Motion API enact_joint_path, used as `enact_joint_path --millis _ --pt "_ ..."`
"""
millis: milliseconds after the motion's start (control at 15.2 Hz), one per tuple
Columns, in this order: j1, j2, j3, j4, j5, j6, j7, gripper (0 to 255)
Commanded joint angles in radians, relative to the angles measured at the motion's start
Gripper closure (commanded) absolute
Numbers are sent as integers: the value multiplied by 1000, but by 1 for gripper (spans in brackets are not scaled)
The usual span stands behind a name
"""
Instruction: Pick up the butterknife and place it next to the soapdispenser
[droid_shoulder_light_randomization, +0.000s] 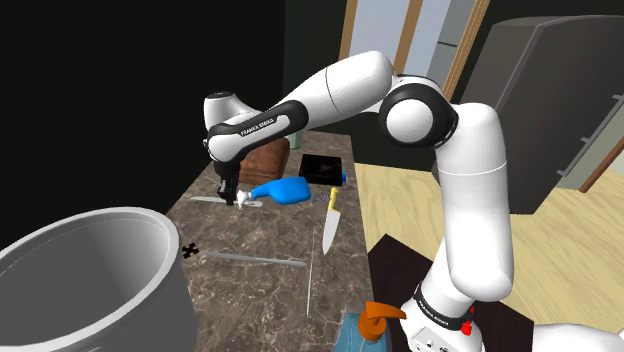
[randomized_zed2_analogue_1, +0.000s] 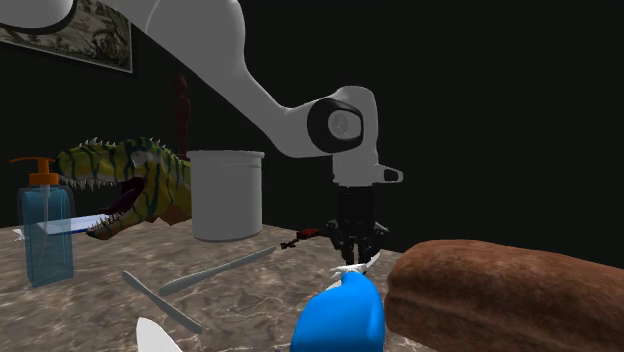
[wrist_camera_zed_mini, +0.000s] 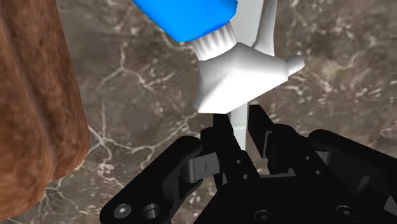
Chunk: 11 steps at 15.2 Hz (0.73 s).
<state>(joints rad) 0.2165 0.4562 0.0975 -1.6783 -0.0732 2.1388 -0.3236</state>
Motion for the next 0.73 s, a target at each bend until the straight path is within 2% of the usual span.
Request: enact_joint_path --millis 0,330,660 --pt "-1 1 -1 0 -1 0 0 255" --pt "-1 1 -1 -1 -1 1 0 255" --pt "-2 -26 1 27 4 -54 -4 255"
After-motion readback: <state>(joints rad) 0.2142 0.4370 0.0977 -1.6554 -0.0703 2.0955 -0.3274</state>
